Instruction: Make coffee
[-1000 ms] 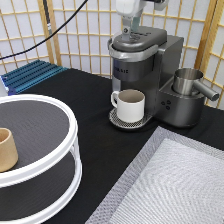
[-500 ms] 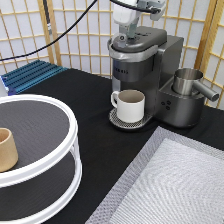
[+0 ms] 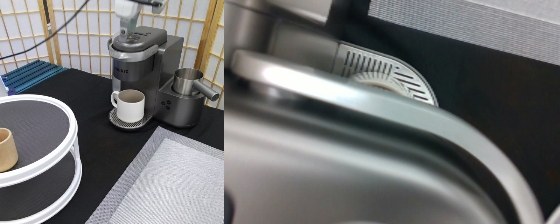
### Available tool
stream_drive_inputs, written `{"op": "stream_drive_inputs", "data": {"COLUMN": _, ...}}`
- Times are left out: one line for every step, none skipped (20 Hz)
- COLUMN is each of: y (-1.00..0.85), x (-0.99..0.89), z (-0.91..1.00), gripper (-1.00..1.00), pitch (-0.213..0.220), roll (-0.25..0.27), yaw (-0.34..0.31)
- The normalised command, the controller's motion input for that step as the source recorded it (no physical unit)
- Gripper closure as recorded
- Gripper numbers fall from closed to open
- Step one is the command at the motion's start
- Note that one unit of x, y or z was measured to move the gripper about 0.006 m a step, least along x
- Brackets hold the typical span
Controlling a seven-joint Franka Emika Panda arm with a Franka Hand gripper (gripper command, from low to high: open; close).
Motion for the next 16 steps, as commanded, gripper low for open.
{"op": "stream_drive_inputs", "data": {"y": -0.80, "x": -0.16, "z": 0.46, "gripper": -1.00, "pitch": -0.001, "roll": 0.132, "yaw": 0.061}}
{"op": "stream_drive_inputs", "data": {"y": -0.85, "x": -0.17, "z": 0.39, "gripper": -1.00, "pitch": 0.000, "roll": 0.138, "yaw": 0.044}}
{"op": "stream_drive_inputs", "data": {"y": -0.93, "x": -0.17, "z": 0.23, "gripper": -1.00, "pitch": 0.000, "roll": 0.149, "yaw": 0.017}}
{"op": "stream_drive_inputs", "data": {"y": -0.96, "x": -0.18, "z": 0.15, "gripper": -1.00, "pitch": 0.000, "roll": 0.160, "yaw": 0.001}}
{"op": "stream_drive_inputs", "data": {"y": -0.97, "x": -0.18, "z": 0.11, "gripper": -1.00, "pitch": 0.000, "roll": 0.169, "yaw": 0.000}}
{"op": "stream_drive_inputs", "data": {"y": -0.95, "x": -0.17, "z": 0.08, "gripper": -1.00, "pitch": 0.000, "roll": 0.177, "yaw": 0.000}}
{"op": "stream_drive_inputs", "data": {"y": -0.94, "x": -0.17, "z": 0.07, "gripper": -1.00, "pitch": 0.000, "roll": 0.182, "yaw": 0.000}}
{"op": "stream_drive_inputs", "data": {"y": -0.92, "x": -0.17, "z": 0.08, "gripper": -1.00, "pitch": 0.000, "roll": 0.164, "yaw": 0.004}}
{"op": "stream_drive_inputs", "data": {"y": -0.77, "x": -0.27, "z": 0.01, "gripper": -1.00, "pitch": 0.000, "roll": 0.105, "yaw": 0.057}}
{"op": "stream_drive_inputs", "data": {"y": -0.22, "x": -0.31, "z": 0.00, "gripper": -1.00, "pitch": -0.012, "roll": 0.003, "yaw": 0.074}}
{"op": "stream_drive_inputs", "data": {"y": 0.00, "x": 0.00, "z": 0.00, "gripper": -1.00, "pitch": 0.000, "roll": 0.000, "yaw": 0.000}}
{"op": "stream_drive_inputs", "data": {"y": 0.00, "x": 0.00, "z": 0.00, "gripper": -1.00, "pitch": 0.000, "roll": 0.000, "yaw": 0.000}}
{"op": "stream_drive_inputs", "data": {"y": 0.00, "x": 0.00, "z": 0.00, "gripper": -1.00, "pitch": 0.000, "roll": 0.000, "yaw": 0.000}}
{"op": "stream_drive_inputs", "data": {"y": 0.00, "x": 0.00, "z": 0.00, "gripper": -1.00, "pitch": 0.000, "roll": 0.000, "yaw": 0.000}}
{"op": "stream_drive_inputs", "data": {"y": 0.00, "x": 0.00, "z": 0.00, "gripper": -1.00, "pitch": 0.000, "roll": 0.000, "yaw": 0.000}}
{"op": "stream_drive_inputs", "data": {"y": 0.00, "x": 0.00, "z": 0.00, "gripper": -1.00, "pitch": 0.000, "roll": 0.000, "yaw": 0.000}}
